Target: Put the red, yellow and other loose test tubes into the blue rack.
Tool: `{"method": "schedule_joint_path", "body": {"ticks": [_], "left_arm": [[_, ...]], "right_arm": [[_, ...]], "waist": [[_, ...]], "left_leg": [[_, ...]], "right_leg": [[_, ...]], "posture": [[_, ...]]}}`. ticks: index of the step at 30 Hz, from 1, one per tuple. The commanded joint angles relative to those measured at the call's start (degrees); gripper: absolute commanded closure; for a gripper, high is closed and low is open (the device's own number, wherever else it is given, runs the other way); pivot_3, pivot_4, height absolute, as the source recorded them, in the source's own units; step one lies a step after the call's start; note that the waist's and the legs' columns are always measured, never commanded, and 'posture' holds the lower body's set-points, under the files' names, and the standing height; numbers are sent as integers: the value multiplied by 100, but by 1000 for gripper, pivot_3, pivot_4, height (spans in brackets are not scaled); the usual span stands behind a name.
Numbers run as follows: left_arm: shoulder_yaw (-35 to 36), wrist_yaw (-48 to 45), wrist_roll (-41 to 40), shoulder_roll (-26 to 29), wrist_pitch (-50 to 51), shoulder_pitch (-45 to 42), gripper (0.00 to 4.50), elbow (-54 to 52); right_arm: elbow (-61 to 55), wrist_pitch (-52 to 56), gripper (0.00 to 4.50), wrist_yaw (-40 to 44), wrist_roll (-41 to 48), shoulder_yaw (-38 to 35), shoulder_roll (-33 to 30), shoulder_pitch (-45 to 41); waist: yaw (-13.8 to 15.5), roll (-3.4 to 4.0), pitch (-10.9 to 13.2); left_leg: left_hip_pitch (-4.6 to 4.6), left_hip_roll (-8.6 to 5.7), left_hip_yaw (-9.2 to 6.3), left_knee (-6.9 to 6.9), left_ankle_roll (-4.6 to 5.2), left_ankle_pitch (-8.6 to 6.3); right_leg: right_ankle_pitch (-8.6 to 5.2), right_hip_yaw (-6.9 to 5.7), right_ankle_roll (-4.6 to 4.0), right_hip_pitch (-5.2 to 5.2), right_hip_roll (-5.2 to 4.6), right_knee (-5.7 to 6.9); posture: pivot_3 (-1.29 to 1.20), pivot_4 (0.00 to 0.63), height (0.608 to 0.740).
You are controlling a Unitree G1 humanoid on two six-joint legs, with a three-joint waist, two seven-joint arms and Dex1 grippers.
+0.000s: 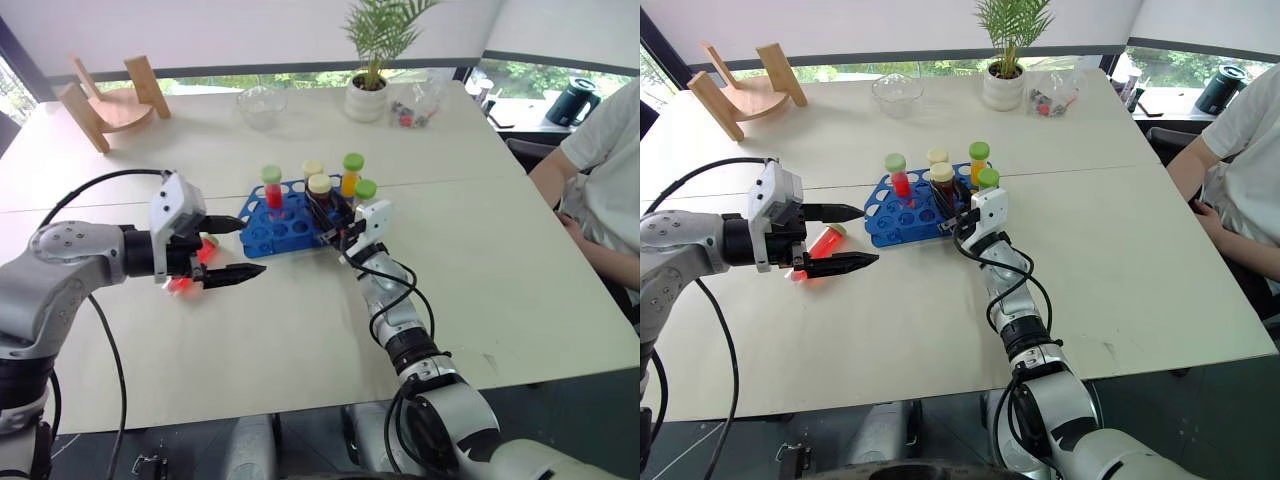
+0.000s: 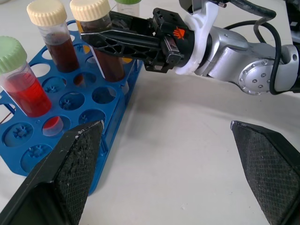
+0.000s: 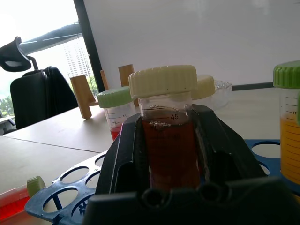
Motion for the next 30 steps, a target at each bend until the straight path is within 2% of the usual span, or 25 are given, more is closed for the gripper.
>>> {"method": "schedule_joint_path", "body": {"ticks": [1,4,7,10,13,16,21,26,30], "left_arm": [[183,89,-110,29,115,62,0,-181],[209,265,-65,61,230,69,0,-160],[-23,526,470,322,258,-45,0,-11],[-208,467,664,597,399,-214,0,159],[-490,293,744,939,914,-756,0,574],[-1031,243,999,980,1496,-1541,0,1304],[-2415,-396,1856,853,1683,-2646,0,2798],[-3131,-695,2481,95,1688,-3535,0,4536],[-3252,-617,2856,-603,1638,-3964,0,5584]], "right_arm": [[-427,160,1697,131,51,92,37,153],[-944,430,58,110,-6,168,-43,456],[-2244,1239,58,104,-87,318,-383,1061],[-3797,2519,58,310,219,475,-836,1622],[-5510,4199,58,858,934,546,-1783,2047],[-6441,5192,58,1578,1502,523,-2823,2001],[-6748,5210,58,2840,1671,581,-4027,1286],[-6545,5175,58,3188,1702,590,-4152,689],[-6678,5232,58,3243,1708,570,-4180,684]], "waist": [[0,0,0],[3,0,0],[21,0,0],[30,0,0],[32,0,1],[34,-1,0],[14,0,1],[72,-6,2],[161,-7,3]], "left_leg": [[0,0,0,0,0,0],[0,0,-2,-3,0,0],[-1,-1,-2,0,0,0],[-2,-4,-2,2,0,0],[-3,-5,-2,2,0,0],[-2,-5,-3,4,1,0],[6,-6,-2,5,2,0],[-2,-5,-9,5,3,-1],[-15,-7,-10,8,8,-3]], "right_leg": [[0,0,0,0,0,0],[0,0,-1,0,1,0],[0,0,0,0,0,0],[-1,0,0,1,-2,-1],[-2,0,0,1,-1,-2],[-2,-1,0,3,3,-2],[-3,2,1,8,9,-4],[-3,-2,0,6,13,-4],[-4,-4,2,0,9,-15]], "posture": [[0,150,740],[0,150,740],[0,150,740],[0,150,740],[0,150,740],[0,150,740],[0,150,740],[0,150,740],[0,150,740]]}}
